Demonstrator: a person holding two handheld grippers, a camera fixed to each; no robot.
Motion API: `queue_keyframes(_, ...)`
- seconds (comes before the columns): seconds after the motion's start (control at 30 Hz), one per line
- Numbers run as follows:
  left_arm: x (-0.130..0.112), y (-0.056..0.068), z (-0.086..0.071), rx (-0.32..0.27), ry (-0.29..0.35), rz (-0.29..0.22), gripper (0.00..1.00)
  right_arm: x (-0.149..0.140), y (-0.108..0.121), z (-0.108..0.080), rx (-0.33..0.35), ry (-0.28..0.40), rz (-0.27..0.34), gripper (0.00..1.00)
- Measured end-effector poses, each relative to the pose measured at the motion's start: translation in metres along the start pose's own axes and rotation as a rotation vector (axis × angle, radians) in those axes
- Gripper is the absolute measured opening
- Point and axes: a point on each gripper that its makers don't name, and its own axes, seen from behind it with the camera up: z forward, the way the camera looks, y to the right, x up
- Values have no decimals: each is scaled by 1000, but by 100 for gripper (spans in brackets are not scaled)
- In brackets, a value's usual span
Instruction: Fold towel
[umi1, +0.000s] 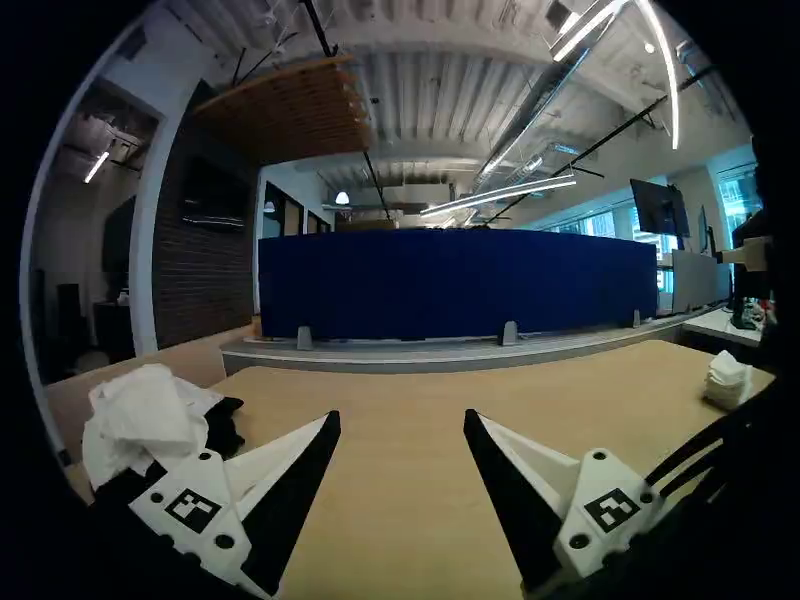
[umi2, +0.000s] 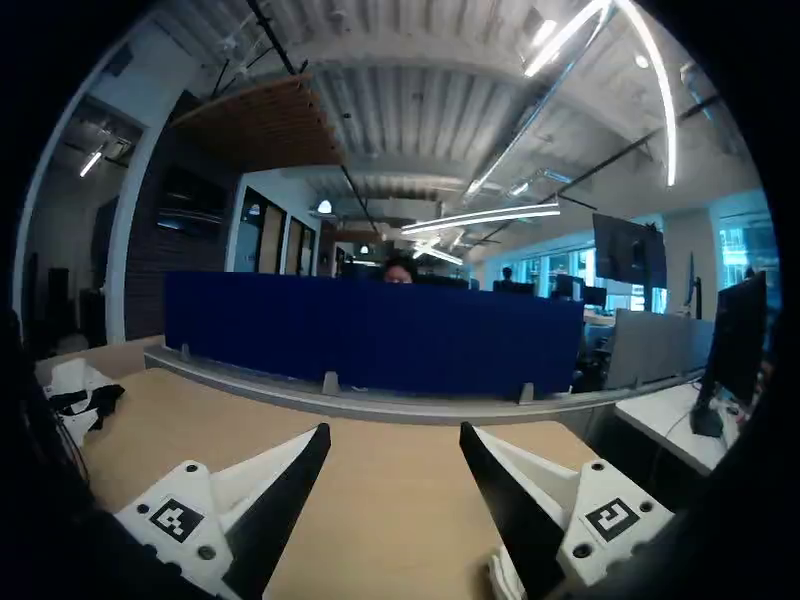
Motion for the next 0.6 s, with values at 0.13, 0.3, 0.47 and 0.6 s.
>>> queue_keyframes(0.13,-7,-5,-1,5,8,-17,91,-2,1,0,-2,9,1,100)
queue_keyframes(0.3,-11,-10,1,8,24,-35,91,2,2,2,-5,27,4,100)
queue_keyframes(0.47,-17,-11,2,15,25,-24,91,5,7,3,-13,43,5,100)
queue_keyframes(0.6,-21,-9,1,12,23,-26,91,6,10,2,-19,54,14,100)
